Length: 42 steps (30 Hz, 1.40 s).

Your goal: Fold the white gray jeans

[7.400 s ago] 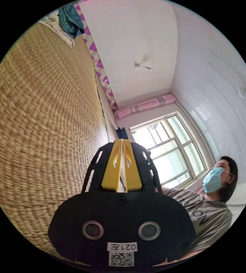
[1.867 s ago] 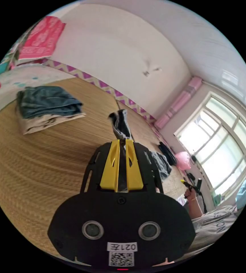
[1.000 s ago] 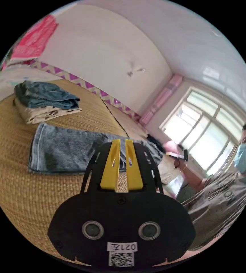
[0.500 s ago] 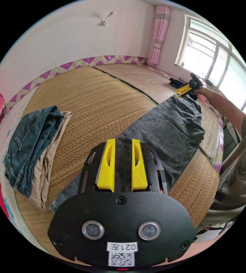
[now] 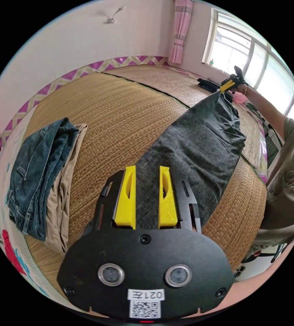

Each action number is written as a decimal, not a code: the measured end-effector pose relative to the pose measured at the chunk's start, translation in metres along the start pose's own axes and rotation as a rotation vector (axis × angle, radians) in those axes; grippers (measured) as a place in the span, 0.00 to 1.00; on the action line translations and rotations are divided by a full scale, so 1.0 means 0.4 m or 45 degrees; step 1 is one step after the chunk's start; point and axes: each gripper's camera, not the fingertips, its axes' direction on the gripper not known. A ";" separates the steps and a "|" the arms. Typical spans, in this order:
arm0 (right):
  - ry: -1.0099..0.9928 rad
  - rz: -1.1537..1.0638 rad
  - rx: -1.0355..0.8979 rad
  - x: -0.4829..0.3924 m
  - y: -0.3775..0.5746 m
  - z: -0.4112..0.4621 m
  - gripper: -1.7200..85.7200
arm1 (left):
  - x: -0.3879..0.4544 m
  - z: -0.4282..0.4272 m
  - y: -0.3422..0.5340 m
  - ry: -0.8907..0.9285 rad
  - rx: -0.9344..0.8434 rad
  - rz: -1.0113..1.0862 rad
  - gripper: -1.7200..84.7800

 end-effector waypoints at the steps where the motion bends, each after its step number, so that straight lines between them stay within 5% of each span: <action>1: 0.008 -0.009 0.029 -0.015 0.008 -0.021 0.01 | 0.004 -0.007 0.005 -0.023 -0.002 0.012 0.14; 10: 0.141 -0.190 0.129 -0.241 0.080 -0.241 0.01 | -0.015 -0.007 -0.033 -0.025 -0.083 0.097 0.17; 15: 0.202 -0.168 0.094 -0.295 0.116 -0.274 0.01 | 0.016 -0.037 -0.022 -0.020 -0.205 0.205 0.03; 25: 0.085 -0.077 0.169 -0.482 0.355 -0.312 0.01 | 0.467 -0.491 0.341 -0.203 0.111 0.411 0.01; 33: -0.249 0.198 0.027 -0.612 0.611 -0.024 0.01 | 0.547 -0.282 0.693 0.108 0.094 -0.013 0.01; 35: -0.258 0.302 0.026 -0.606 0.651 0.032 0.01 | 0.500 -0.255 0.805 0.222 0.367 -0.232 0.02; 40: -0.456 0.378 0.208 -0.566 0.734 -0.037 0.03 | 0.421 -0.294 0.922 0.365 0.544 -0.411 0.03; 42: -0.551 0.350 0.458 -0.534 0.780 -0.135 0.05 | 0.396 -0.355 0.971 0.340 0.680 -0.458 0.03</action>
